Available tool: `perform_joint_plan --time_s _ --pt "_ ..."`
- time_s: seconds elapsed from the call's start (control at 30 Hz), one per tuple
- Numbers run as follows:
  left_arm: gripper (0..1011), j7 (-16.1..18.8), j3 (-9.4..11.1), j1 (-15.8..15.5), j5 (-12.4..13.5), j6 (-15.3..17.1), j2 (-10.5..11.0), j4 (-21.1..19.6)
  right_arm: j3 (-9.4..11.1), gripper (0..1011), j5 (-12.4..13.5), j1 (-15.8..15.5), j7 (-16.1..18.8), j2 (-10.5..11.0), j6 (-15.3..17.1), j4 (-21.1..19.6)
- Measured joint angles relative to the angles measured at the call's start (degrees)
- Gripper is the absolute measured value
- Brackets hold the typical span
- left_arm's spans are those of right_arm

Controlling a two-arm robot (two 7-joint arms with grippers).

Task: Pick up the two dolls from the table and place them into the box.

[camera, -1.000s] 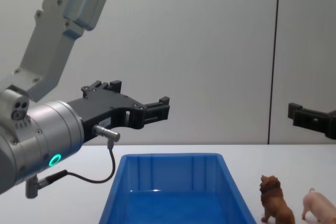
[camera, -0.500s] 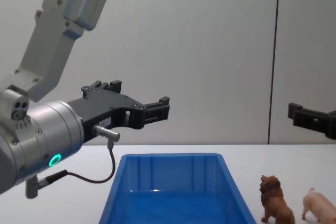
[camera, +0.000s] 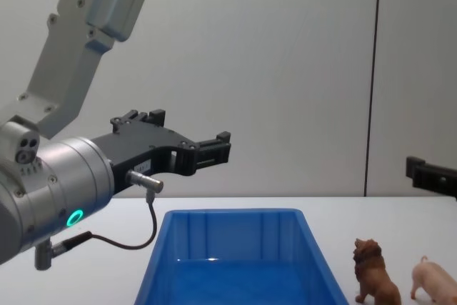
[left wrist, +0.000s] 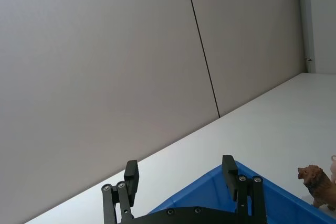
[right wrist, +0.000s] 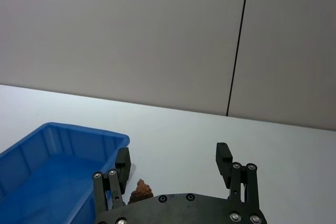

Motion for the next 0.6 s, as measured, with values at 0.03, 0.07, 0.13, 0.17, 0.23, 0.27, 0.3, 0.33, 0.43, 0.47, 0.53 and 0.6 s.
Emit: perform_joint_plan --time_s 0.03,0.07,0.13,0.17,0.23,0.27,0.3,0.33,0.43,0.47,0.53,0.6 --pt "1001 0.00 0.00 0.00 0.00 0.00 0.00 0.00 0.03 1001 0.06 -0.09 -0.14 0.02 0.16 -0.02" --pt "1001 0.00 0.00 0.00 0.00 0.00 -0.01 0.00 0.07 1001 0.20 -0.27 -0.41 0.06 0.54 -0.07" --pt "1001 0.00 0.00 0.00 0.00 0.00 0.00 0.00 0.13 1001 0.34 -0.46 -0.64 0.10 0.90 -0.08" --pt "1001 0.00 0.00 0.00 0.00 0.00 0.00 0.00 0.16 1001 0.40 -0.53 -0.74 0.11 1.07 -0.08" --pt "1001 0.00 0.00 0.00 0.00 0.00 0.00 0.00 0.23 1001 0.58 -0.74 -1.02 0.12 1.62 -0.08" --pt "1001 0.00 0.00 0.00 0.00 0.00 0.00 0.00 0.25 1001 0.65 -0.79 -1.09 0.12 1.88 -0.07" --pt "1001 0.00 0.00 0.00 0.00 0.00 0.00 0.00 0.26 1001 0.68 -0.82 -1.19 0.11 1.99 -0.03" --pt "1001 0.00 0.00 0.00 0.00 0.00 0.00 0.00 0.28 1001 0.80 -0.89 -1.36 0.06 2.47 0.12" --pt "1001 0.00 0.00 0.00 0.00 0.00 0.00 0.00 0.28 1001 0.96 -0.95 -1.54 -0.05 3.07 0.49" --pt "1001 0.00 0.00 0.00 0.00 0.00 0.00 0.00 0.28 1001 1.05 -0.95 -1.68 -0.17 3.53 0.81" --pt "1001 0.00 0.00 0.00 0.00 0.00 0.00 0.00 0.28 1001 1.16 -0.92 -1.79 -0.37 4.11 1.33" --pt "1001 0.00 0.00 0.00 0.00 0.00 0.00 0.00 0.25 1001 1.22 -0.86 -1.86 -0.51 4.49 1.77"
